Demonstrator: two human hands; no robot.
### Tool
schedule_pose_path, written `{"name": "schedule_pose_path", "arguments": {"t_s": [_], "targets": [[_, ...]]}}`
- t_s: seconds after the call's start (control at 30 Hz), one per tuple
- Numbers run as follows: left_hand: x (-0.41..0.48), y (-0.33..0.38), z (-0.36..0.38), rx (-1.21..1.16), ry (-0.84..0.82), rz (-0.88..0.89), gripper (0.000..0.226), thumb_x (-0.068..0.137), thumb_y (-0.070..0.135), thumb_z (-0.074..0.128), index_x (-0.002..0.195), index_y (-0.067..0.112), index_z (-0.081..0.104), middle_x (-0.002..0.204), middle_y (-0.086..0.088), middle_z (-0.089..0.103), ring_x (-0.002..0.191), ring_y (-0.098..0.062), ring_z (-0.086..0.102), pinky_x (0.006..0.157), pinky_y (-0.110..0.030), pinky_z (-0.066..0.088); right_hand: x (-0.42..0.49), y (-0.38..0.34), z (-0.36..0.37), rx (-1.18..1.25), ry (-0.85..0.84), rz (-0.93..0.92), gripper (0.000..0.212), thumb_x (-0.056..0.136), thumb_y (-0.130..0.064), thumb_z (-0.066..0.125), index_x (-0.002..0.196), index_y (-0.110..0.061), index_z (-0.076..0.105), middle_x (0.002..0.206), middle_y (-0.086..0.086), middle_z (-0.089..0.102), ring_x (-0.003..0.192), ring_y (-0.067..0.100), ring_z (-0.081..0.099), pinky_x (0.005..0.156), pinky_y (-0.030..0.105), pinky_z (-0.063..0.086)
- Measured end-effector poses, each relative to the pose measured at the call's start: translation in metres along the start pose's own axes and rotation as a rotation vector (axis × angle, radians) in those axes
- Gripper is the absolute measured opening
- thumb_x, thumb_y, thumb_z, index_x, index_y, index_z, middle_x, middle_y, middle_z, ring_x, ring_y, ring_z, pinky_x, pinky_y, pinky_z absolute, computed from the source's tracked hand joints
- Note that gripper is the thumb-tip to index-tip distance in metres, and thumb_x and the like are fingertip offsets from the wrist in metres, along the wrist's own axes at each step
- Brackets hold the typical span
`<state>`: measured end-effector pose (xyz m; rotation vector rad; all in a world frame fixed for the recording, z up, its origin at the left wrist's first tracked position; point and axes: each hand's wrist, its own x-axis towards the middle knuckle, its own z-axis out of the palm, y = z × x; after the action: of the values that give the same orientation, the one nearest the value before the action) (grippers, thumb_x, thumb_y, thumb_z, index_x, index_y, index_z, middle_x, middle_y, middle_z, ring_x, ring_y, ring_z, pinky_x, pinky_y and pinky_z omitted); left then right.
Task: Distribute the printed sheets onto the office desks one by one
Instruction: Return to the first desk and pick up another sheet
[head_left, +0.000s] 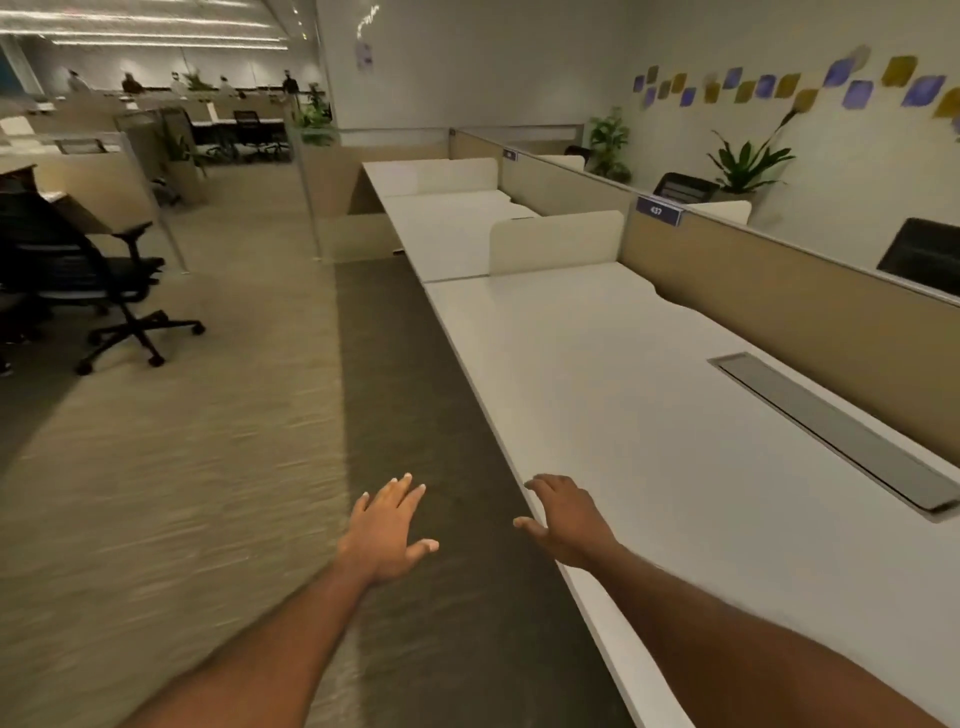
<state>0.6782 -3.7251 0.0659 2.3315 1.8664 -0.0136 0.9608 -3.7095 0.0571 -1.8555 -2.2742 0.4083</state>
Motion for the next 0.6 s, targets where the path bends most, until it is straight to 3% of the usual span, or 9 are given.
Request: {"name": "schedule_pose_path", "arguments": {"t_s": [0.4, 0.6], "targets": [[0.128, -0.121, -0.041, 0.014, 0.081, -0.213, 0.094, 0.084, 0.079, 0.033, 0.157, 0.022, 0.014, 0.166, -0.004, 0.007, 0.153, -0.021, 0.007, 0.123, -0.047, 0.011, 0.235, -0.046, -0.007, -0.008, -0.021, -0.176, 0.077, 0.089, -0.065, 0.048, 0.152, -0.027, 0.027, 0.164, -0.001, 0.022, 0.150, 0.023, 0.023, 0.119, 0.042, 0.026], [0.231, -0.213, -0.046, -0.002, 0.106, -0.249, 0.097, 0.082, 0.082, 0.032, 0.156, 0.022, 0.015, 0.166, -0.004, 0.006, 0.153, -0.020, 0.005, 0.123, -0.046, 0.007, 0.368, -0.081, 0.006, -0.066, -0.028, -0.212, 0.078, 0.091, -0.063, 0.047, 0.154, -0.026, 0.021, 0.166, 0.000, 0.014, 0.153, 0.023, 0.013, 0.123, 0.042, 0.018]]}}
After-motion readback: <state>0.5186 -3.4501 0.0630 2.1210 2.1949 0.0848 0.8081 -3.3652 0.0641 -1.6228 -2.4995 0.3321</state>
